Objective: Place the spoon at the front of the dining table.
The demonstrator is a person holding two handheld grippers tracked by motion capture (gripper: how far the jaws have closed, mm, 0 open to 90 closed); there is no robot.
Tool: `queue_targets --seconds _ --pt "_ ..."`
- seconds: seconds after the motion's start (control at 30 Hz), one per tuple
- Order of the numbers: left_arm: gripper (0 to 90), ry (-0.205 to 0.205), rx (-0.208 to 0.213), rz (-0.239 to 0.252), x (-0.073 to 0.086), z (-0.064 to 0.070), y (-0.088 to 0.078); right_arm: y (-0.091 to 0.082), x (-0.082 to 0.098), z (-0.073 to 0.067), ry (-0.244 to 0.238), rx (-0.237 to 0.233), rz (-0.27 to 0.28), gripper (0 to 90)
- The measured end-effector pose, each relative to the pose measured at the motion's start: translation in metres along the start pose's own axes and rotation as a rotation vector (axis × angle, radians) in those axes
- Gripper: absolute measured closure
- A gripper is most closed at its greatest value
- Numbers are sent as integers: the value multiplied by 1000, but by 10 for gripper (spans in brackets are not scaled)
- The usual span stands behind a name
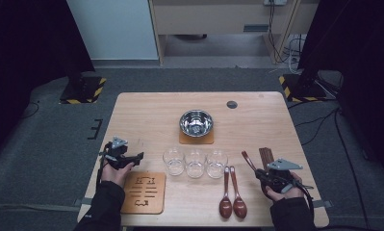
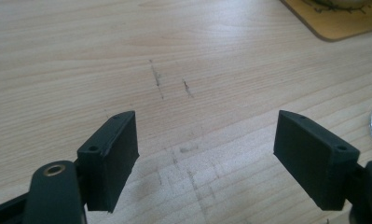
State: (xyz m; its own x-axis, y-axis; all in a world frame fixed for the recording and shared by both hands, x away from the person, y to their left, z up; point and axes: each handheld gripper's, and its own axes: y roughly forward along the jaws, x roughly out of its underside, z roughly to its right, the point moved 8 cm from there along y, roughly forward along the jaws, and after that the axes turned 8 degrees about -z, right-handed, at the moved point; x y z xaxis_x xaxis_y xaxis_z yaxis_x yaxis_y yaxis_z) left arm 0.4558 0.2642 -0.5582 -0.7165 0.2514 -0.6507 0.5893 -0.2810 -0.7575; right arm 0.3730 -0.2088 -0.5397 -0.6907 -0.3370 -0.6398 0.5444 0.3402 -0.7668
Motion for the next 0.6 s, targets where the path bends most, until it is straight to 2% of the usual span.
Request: queue_targets --seconds 0.27,0.6 --pt "224 3 9 40 -9 3 -12 -3 -4 2 9 1 22 822" --pt "228 20 36 103 -24 14 -30 -6 -9 5 16 7 51 822"
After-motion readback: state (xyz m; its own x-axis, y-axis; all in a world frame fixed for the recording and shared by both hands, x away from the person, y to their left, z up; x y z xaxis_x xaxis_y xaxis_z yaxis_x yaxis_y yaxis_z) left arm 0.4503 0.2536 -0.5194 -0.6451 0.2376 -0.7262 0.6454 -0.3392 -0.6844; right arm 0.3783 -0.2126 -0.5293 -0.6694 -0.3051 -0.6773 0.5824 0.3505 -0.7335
